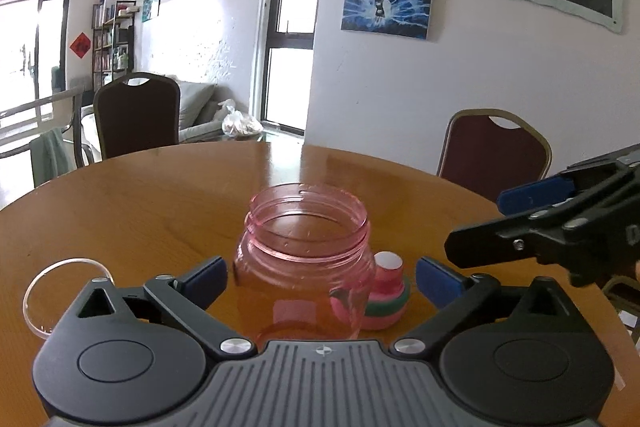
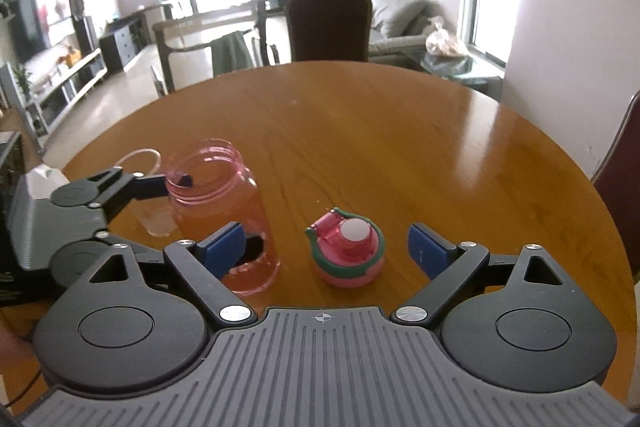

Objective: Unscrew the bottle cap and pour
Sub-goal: 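Lower the cap onto the table with the right gripper and release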

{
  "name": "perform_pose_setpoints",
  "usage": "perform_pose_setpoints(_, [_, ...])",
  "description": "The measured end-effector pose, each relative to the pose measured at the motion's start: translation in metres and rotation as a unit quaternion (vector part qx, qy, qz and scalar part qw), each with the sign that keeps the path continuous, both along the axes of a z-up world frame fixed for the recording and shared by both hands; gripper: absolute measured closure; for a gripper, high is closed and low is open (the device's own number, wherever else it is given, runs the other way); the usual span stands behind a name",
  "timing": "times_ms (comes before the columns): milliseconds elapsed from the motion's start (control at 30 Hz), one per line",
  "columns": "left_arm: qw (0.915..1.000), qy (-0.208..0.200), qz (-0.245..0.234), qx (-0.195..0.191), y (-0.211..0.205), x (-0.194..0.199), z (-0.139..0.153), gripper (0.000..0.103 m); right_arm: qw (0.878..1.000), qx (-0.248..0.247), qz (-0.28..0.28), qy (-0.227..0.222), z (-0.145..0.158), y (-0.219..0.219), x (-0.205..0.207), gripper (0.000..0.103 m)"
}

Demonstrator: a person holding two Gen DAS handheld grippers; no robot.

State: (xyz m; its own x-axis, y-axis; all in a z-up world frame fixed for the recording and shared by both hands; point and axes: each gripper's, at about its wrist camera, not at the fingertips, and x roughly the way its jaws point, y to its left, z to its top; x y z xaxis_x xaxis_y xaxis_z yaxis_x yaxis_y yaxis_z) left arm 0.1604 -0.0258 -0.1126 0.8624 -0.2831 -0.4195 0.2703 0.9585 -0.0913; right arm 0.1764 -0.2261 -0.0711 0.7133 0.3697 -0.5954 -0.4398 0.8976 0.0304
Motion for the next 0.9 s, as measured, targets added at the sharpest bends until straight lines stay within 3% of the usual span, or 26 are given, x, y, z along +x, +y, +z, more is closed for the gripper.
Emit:
perform_pose_setpoints(167, [0.9998, 0.011, 0.008, 0.015, -0.006, -0.002, 0.001, 0.001, 1.0, 0.001, -0.005, -0.006, 0.01, -0.003, -0.007, 0.008])
perform_pose_setpoints(500, [0.9987, 0.031, 0.037, -0.013, 0.003, -0.019, 0.011, 0.001, 1.0, 0.013, -0.002, -0.016, 0.025, 0.0, -0.03, 0.007])
perform_pose_setpoints(767, [0.999, 0.014, 0.032, 0.028, -0.004, -0.032, 0.016, 0.001, 1.0, 0.014, -0.003, -0.013, 0.022, 0.004, -0.038, 0.007])
perform_pose_setpoints(900, [0.9992, 0.009, 0.031, 0.026, -0.004, -0.031, 0.019, 0.001, 1.0, 0.012, -0.005, -0.018, 0.024, 0.002, -0.039, 0.007])
